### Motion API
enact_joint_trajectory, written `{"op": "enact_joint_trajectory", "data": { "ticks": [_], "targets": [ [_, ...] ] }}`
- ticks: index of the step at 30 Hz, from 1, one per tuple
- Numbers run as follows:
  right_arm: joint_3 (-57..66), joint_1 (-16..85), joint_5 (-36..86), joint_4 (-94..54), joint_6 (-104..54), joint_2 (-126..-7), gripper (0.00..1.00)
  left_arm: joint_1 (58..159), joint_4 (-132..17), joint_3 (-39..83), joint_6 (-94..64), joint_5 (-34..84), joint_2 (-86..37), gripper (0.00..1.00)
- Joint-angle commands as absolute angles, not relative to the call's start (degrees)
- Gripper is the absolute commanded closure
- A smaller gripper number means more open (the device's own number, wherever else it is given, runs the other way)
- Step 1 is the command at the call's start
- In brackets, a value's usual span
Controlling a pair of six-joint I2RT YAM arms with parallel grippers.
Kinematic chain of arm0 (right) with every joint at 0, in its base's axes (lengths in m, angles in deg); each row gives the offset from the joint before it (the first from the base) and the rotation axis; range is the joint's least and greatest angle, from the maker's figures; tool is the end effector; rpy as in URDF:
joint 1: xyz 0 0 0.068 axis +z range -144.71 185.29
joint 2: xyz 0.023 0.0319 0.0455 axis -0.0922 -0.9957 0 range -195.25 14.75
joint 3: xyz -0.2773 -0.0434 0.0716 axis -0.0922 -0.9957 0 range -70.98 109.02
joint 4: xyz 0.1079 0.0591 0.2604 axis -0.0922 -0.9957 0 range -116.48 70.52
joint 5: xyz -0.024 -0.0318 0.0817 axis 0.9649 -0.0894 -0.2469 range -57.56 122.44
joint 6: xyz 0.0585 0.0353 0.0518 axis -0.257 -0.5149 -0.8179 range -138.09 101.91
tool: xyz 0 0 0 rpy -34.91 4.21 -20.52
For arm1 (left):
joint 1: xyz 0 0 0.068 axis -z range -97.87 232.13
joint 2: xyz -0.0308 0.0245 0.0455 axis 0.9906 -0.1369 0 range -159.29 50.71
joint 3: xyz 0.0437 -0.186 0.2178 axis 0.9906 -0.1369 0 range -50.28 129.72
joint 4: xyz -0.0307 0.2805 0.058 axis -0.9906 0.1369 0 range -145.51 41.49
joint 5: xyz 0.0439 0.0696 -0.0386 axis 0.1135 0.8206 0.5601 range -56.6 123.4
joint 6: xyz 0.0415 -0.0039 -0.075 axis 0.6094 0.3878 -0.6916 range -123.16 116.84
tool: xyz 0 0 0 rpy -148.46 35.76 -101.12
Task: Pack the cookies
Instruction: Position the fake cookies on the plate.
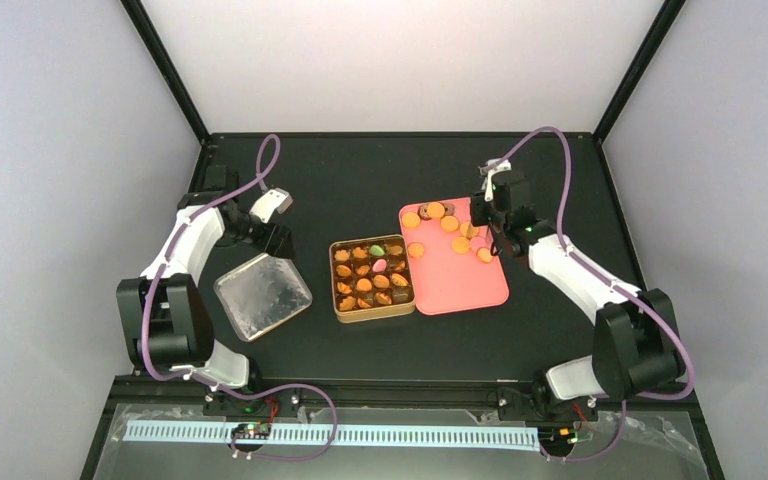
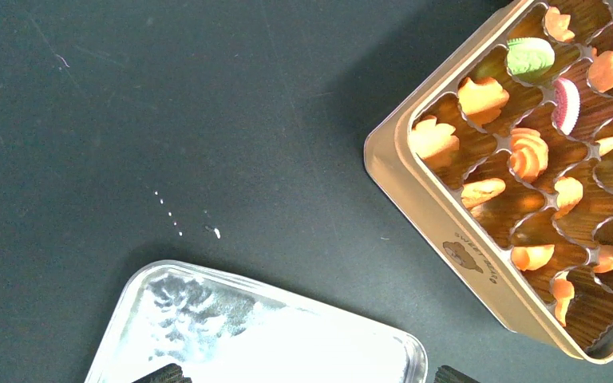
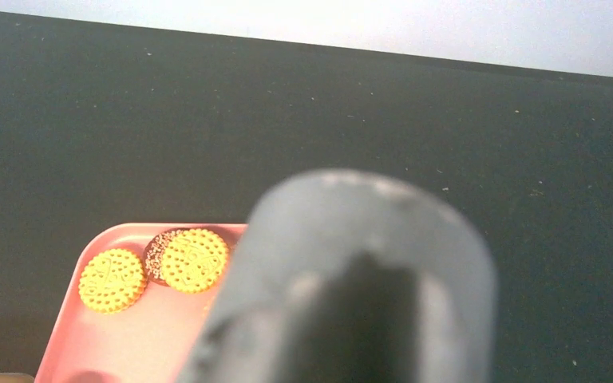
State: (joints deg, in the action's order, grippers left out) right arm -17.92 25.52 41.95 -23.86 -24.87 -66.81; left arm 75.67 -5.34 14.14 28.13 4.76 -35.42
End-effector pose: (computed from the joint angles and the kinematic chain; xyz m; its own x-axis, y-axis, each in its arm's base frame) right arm 0.3534 0.1169 0.2335 -0.5308 -0.0714 -0.8445 -0.1491 0.9888 0.0101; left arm 0.3227 0.0000 0.2156 -0.7813 0.3702 -0.5024 0.5327 0.8151 -0.2277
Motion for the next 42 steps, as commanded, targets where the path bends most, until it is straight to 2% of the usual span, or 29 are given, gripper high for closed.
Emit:
{"op": "enact_joint_trajectory", "data": {
  "ticks": [1, 18, 25, 35, 42],
  "targets": [
    [-20.26, 25.33, 44.19, -22.93, -26.07, -64.89, 0.64, 75.05, -5.05, 15.31, 28.68, 3.24, -35.12, 0.18],
    [-13.85, 25.26, 44.15, -24.7, -23.8, -69.41, 0.64, 74.99, -5.24, 14.71, 28.8, 3.44, -34.73, 0.18],
    [-17.54, 25.33, 43.43, -24.52, -24.86, -67.73, 0.64, 74.74, -5.42, 14.34, 29.1, 3.54, -34.8, 0.18],
    [-20.68, 25.31, 45.28, -24.74, -25.91, -62.89, 0.74, 74.72, -5.69, 14.07, 28.83, 3.0, -35.07, 0.18],
    [-19.3, 25.3, 46.92, -26.63, -25.16, -59.73, 0.77, 74.7, -5.93, 13.97, 28.83, 2.92, -35.07, 0.18]
  ]
}}
